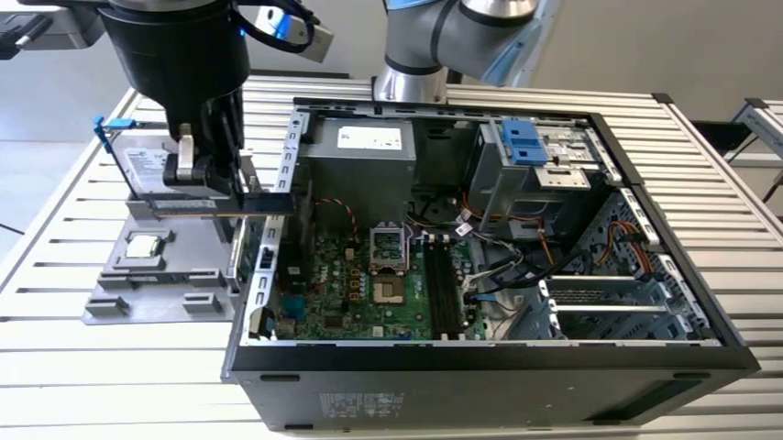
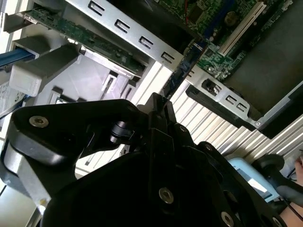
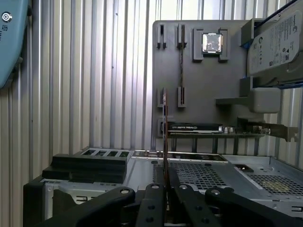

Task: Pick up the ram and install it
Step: 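Pick up the ram and move it above insertion slot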

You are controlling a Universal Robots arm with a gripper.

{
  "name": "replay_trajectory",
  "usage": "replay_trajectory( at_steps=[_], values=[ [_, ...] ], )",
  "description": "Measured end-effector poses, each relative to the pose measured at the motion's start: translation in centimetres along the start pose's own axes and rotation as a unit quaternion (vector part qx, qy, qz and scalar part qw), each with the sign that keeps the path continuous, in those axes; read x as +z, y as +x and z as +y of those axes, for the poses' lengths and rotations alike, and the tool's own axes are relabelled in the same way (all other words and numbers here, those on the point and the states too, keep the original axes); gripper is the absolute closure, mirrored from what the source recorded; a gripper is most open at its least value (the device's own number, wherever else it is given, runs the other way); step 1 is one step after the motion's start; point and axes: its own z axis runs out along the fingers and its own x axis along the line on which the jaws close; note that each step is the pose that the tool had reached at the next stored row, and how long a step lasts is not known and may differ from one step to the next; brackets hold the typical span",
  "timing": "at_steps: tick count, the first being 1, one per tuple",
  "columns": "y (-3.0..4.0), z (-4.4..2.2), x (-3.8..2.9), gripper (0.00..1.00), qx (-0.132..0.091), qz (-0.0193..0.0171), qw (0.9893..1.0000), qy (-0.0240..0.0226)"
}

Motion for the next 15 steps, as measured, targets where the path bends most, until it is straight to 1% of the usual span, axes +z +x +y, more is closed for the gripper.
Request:
replay_trajectory(
  at_steps=[15],
  values=[
    [0.03,-1.58,-0.01,1.0,0.0,0.0002,1.0,0.0]
  ],
)
